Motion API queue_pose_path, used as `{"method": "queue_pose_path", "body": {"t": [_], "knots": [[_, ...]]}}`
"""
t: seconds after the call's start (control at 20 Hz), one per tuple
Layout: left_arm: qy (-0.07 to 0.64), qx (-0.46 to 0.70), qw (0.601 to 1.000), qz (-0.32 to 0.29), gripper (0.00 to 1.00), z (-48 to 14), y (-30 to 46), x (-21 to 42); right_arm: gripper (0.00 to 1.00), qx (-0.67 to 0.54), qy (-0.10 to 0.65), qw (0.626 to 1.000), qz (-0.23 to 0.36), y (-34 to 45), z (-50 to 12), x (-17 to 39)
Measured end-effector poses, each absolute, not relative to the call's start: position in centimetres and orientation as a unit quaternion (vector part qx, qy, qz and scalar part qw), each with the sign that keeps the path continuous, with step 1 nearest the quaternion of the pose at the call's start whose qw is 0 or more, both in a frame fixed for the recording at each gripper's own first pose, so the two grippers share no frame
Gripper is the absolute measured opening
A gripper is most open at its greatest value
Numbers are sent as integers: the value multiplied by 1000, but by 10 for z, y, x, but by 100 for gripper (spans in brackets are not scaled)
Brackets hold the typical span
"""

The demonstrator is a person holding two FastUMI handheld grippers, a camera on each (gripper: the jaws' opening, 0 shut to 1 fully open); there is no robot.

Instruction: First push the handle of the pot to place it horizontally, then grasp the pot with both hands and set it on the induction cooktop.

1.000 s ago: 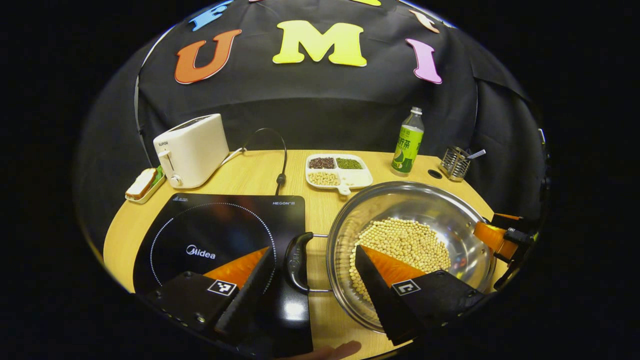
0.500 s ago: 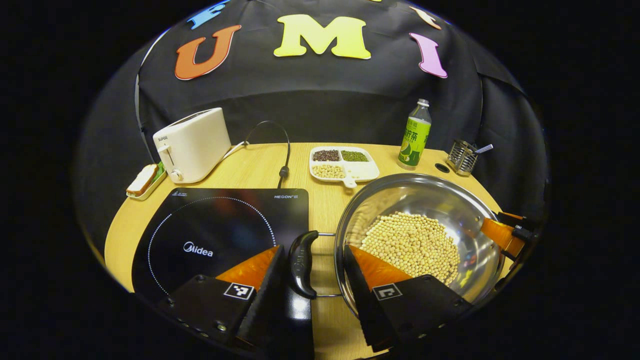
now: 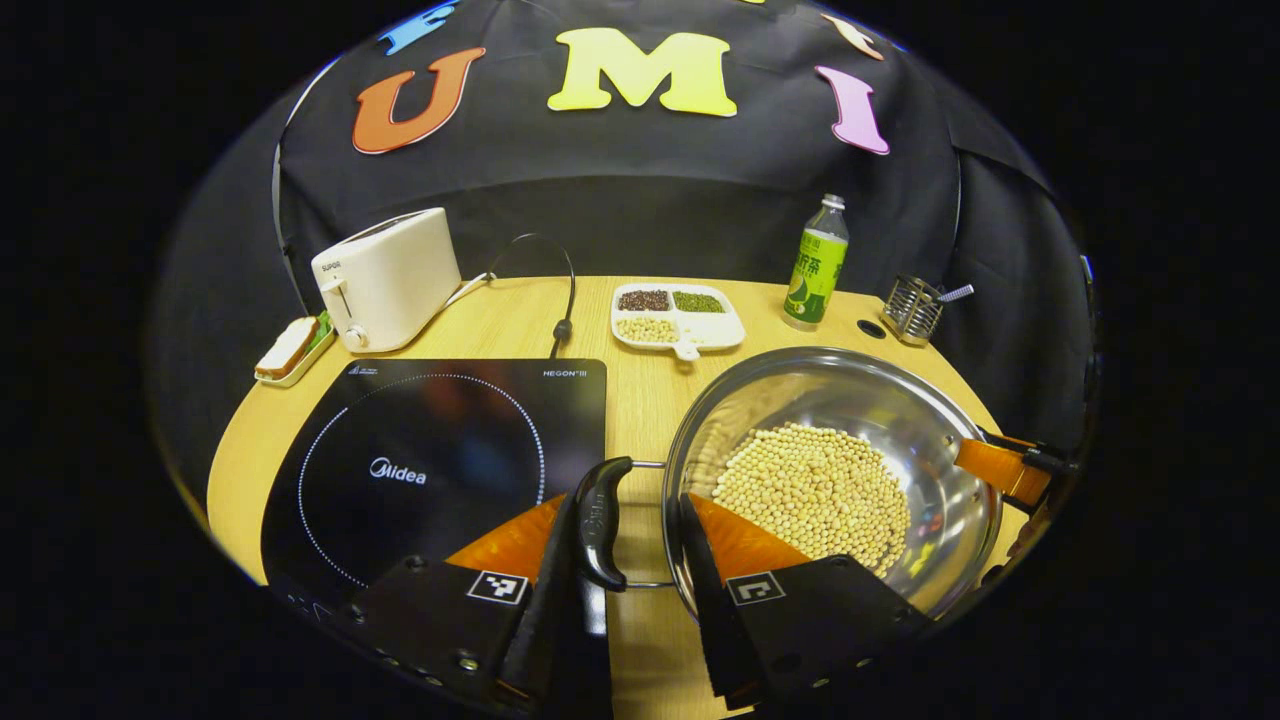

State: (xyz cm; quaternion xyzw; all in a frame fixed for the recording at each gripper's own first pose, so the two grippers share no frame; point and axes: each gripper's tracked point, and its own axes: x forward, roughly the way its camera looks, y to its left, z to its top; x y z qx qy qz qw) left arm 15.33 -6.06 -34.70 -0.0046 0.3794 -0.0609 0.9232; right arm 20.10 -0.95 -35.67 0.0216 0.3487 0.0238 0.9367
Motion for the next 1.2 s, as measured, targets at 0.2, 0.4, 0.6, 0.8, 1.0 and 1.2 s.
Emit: {"method": "queue_pose_path", "body": {"t": [0.2, 0.4, 0.6, 0.8, 1.0, 1.2], "knots": [[376, 4, 924, -64, 57, -338, -61, 124, 61, 31, 362, 932, 22, -14, -352, 171], [372, -7, 926, -66, 57, -330, -63, 105, 59, 13, 342, 939, 17, -16, -336, 148], [363, -13, 929, -74, 57, -318, -64, 92, 59, 3, 321, 947, 13, -18, -319, 131], [341, -15, 936, -81, 57, -295, -64, 87, 58, 13, 311, 950, 10, -18, -300, 118], [316, -23, 943, -97, 57, -266, -66, 88, 58, 28, 298, 954, 7, -18, -274, 112], [288, -36, 951, -103, 57, -231, -55, 96, 58, 36, 288, 957, 10, -4, -250, 113]]}}
